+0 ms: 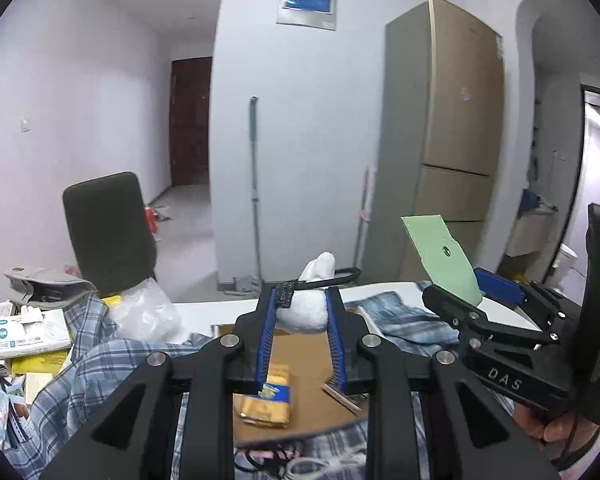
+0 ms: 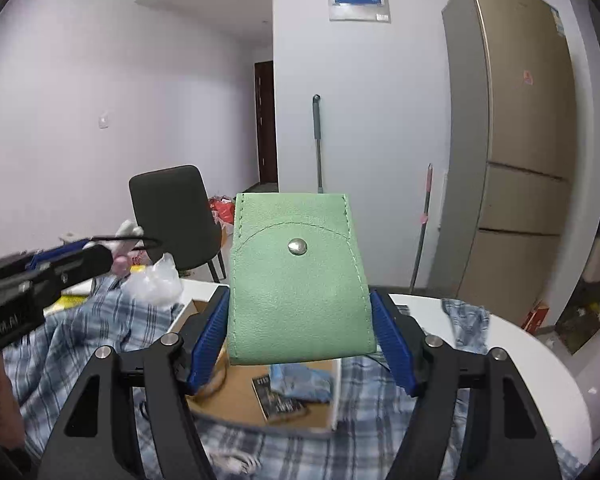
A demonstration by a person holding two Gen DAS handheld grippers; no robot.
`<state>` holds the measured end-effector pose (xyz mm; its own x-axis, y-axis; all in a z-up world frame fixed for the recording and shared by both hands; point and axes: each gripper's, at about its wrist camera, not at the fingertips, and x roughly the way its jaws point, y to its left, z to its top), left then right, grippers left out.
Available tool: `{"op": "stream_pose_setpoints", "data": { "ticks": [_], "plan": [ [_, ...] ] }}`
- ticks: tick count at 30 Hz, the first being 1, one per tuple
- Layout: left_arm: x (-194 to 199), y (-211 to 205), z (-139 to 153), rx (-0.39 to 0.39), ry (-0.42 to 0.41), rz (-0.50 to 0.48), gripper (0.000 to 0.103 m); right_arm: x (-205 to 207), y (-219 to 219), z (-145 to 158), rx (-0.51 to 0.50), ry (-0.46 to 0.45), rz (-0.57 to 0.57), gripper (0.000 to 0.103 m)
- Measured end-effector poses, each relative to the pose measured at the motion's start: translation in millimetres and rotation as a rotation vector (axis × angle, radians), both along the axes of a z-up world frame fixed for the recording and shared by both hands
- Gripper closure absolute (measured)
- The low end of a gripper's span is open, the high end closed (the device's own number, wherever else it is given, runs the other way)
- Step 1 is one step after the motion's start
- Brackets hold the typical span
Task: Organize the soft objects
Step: 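Lower the pouch and white figure into the box and open both grippers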
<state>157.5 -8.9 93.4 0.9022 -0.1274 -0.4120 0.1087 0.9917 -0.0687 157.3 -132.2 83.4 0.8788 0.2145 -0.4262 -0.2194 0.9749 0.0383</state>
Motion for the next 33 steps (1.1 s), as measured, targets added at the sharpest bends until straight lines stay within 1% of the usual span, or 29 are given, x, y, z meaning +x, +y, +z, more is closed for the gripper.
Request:
{"op": "stream_pose_setpoints", "data": {
  "ticks": [4,7,10,14,19,22,25,27,29,30,31,32,33],
  "plan": [
    [23.1,8.7,-23.1,0.014,0.067,0.011,0.077,28.9,7.6,-13.5,0.015,0.044,-0.006,0.035],
    [34.5,12.7,-46.7,0.020,0.123,0.018,0.077,45.1,13.0,-34.4,0.006,0.095,-0.001,0.035],
    [46.0,11.5,-65.6,0.035,0.189,0.001,0.077,55.1,13.1,-56.4,0.004,0.159,0.010,0.035],
    [54.3,8.2,-83.6,0.066,0.233,-0.002,0.077,66.7,17.9,-84.7,-0.006,0.249,0.044,0.035],
    [63.8,12.8,-98.9,0.062,0.278,0.004,0.077,69.7,24.1,-107.7,-0.016,0.322,0.092,0.035],
    [69.2,15.6,-105.6,0.047,0.305,0.004,0.076,69.0,27.1,-111.8,-0.027,0.331,0.102,0.035],
    [72.5,15.6,-110.1,0.062,0.311,0.011,0.076,69.3,31.0,-113.7,-0.045,0.329,0.105,0.035],
    [74.3,16.3,-113.0,0.055,0.324,0.008,0.076,68.6,31.4,-115.1,-0.048,0.333,0.108,0.035],
    [75.5,15.6,-114.7,0.054,0.333,0.008,0.069,70.1,32.3,-117.1,-0.052,0.338,0.109,0.035],
    [77.2,15.9,-116.4,0.055,0.339,0.013,0.067,71.7,32.7,-118.4,-0.054,0.341,0.109,0.035],
    [77.7,16.5,-117.0,0.049,0.341,0.017,0.060,72.3,33.4,-119.8,-0.055,0.344,0.110,0.034],
    [78.3,17.8,-117.6,0.040,0.340,0.022,0.049,73.2,33.8,-120.9,-0.057,0.348,0.111,0.034],
    [78.0,19.2,-117.7,0.031,0.332,0.028,0.046,74.1,34.1,-122.7,-0.058,0.354,0.113,0.034]
  ]
}}
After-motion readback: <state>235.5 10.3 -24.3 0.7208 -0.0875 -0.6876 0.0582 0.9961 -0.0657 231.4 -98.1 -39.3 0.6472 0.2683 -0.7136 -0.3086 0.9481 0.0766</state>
